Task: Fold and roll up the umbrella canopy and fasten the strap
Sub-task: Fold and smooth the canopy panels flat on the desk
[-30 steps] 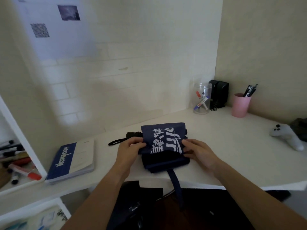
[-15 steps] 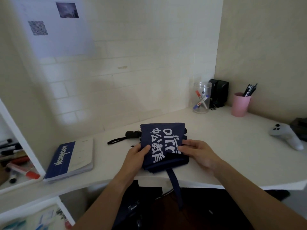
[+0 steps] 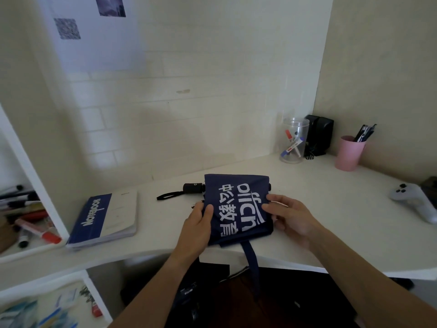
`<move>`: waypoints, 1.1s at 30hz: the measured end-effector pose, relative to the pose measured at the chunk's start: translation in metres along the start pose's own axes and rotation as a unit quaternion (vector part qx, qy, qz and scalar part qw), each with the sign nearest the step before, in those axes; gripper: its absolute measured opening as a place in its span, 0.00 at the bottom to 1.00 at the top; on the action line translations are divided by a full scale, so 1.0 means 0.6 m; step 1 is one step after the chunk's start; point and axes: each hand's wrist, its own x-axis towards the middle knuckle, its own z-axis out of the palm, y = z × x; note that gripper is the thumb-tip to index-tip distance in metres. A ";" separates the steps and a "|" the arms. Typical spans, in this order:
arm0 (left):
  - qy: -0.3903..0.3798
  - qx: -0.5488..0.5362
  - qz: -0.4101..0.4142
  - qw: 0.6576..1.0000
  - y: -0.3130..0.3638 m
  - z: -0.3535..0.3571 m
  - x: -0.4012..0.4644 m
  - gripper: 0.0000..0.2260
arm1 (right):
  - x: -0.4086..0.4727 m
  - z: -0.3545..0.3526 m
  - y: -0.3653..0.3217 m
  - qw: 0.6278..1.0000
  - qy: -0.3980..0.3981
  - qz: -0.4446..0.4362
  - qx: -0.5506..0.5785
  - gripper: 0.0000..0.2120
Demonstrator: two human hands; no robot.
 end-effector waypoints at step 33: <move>-0.099 -0.064 -0.013 0.993 0.000 -0.023 -0.006 0.17 | -0.054 -0.015 -0.005 0.995 -0.060 0.025 -0.081 0.13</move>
